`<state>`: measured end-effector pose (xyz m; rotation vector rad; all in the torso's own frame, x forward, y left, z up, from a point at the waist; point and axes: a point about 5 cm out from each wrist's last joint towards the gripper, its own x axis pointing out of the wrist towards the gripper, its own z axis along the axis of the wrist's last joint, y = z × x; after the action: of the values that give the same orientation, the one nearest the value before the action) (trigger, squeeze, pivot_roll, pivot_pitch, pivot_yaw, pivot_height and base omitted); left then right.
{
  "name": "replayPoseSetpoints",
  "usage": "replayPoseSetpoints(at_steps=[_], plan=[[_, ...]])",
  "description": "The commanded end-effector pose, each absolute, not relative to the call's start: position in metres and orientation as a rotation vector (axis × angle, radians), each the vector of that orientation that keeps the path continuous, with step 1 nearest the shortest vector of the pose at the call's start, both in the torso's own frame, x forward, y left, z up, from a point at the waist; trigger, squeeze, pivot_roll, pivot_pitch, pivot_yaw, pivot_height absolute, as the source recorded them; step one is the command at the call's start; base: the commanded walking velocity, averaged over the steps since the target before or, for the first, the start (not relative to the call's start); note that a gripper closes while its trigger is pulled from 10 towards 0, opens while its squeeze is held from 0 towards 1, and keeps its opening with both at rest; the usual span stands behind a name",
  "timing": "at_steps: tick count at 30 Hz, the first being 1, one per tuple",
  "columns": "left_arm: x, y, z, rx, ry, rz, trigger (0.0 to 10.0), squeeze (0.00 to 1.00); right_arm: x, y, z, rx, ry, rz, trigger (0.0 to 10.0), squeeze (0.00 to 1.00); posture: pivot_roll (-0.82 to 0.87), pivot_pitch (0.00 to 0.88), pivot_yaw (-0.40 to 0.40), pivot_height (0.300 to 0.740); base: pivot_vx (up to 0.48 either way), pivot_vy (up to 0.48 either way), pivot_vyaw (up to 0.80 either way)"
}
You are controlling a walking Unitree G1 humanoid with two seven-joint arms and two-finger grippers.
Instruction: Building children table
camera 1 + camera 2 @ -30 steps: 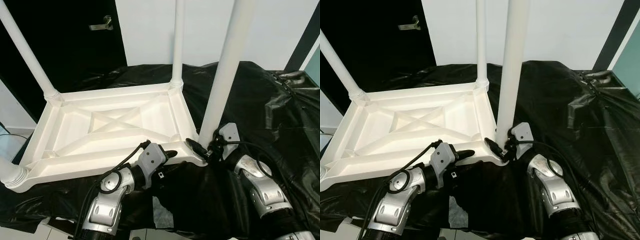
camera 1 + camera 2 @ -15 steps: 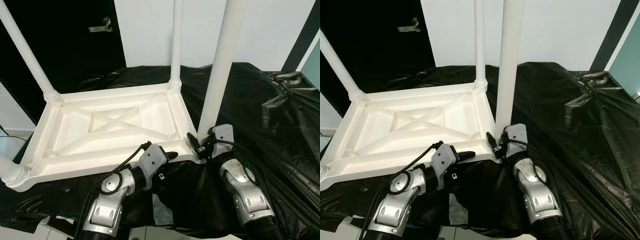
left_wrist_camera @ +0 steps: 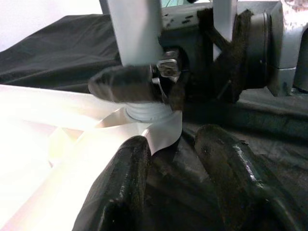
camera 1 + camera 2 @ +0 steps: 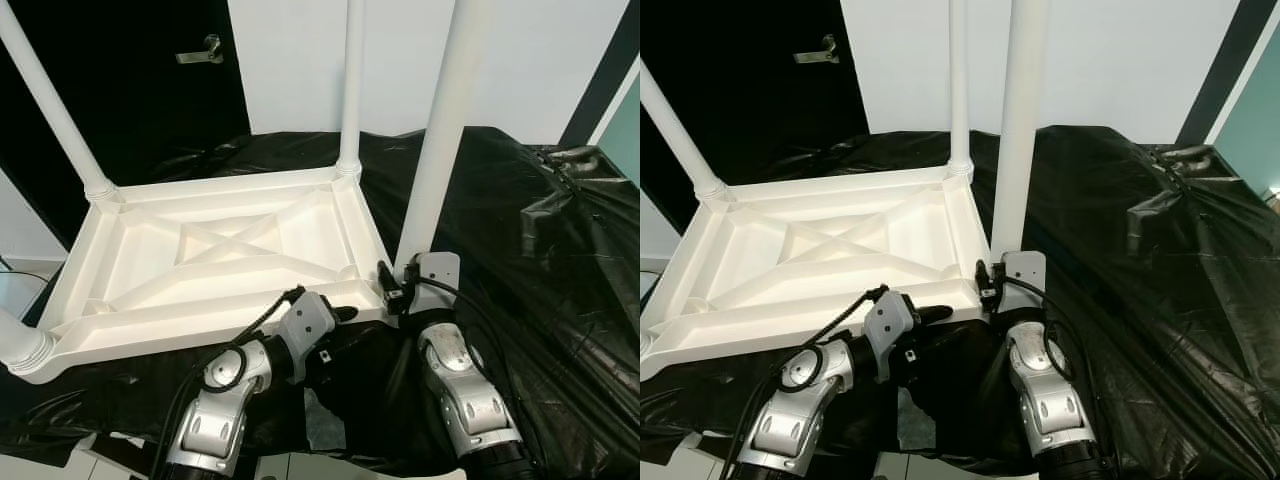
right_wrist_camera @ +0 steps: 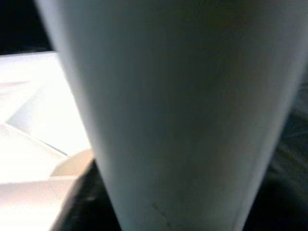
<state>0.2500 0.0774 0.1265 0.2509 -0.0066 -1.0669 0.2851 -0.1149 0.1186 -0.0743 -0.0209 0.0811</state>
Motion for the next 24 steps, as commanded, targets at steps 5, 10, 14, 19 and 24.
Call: replayPoseSetpoints(at_steps=[5, 10, 14, 19, 24], plan=[[0.253, 0.079, 0.123, 0.249, -0.005, -0.936, 10.0, 0.0, 0.28, -0.131, 0.115, -0.105, -0.01, 0.089, 10.0, 1.0, 0.03, 0.0, 0.003, 0.74, 0.0, 0.0, 0.0], [0.252, 0.079, 0.123, 0.248, -0.001, -0.937, 10.0, 0.0, 0.275, -0.147, 0.116, -0.103, -0.031, 0.24, 10.0, 1.0, 0.03, 0.0, 0.006, 0.74, 0.0, 0.0, 0.0], [0.252, 0.079, 0.123, 0.248, -0.002, -0.939, 10.0, 0.0, 0.276, -0.152, 0.115, -0.128, -0.026, 0.35, 10.0, 0.0, 0.03, 0.0, 0.011, 0.74, 0.0, 0.0, 0.0], [0.254, 0.08, 0.124, 0.252, -0.003, -0.94, 10.0, 0.0, 0.284, -0.152, 0.12, -0.165, -0.035, 0.46, 10.0, 0.0, 0.03, 0.0, 0.009, 0.74, 0.0, 0.0, 0.0], [0.257, 0.081, 0.126, 0.252, -0.01, -0.926, 10.0, 0.0, 0.293, -0.147, 0.126, -0.199, -0.051, 0.578, 10.0, 0.0, 0.03, 0.0, 0.005, 0.74, 0.0, 0.0, 0.0]])
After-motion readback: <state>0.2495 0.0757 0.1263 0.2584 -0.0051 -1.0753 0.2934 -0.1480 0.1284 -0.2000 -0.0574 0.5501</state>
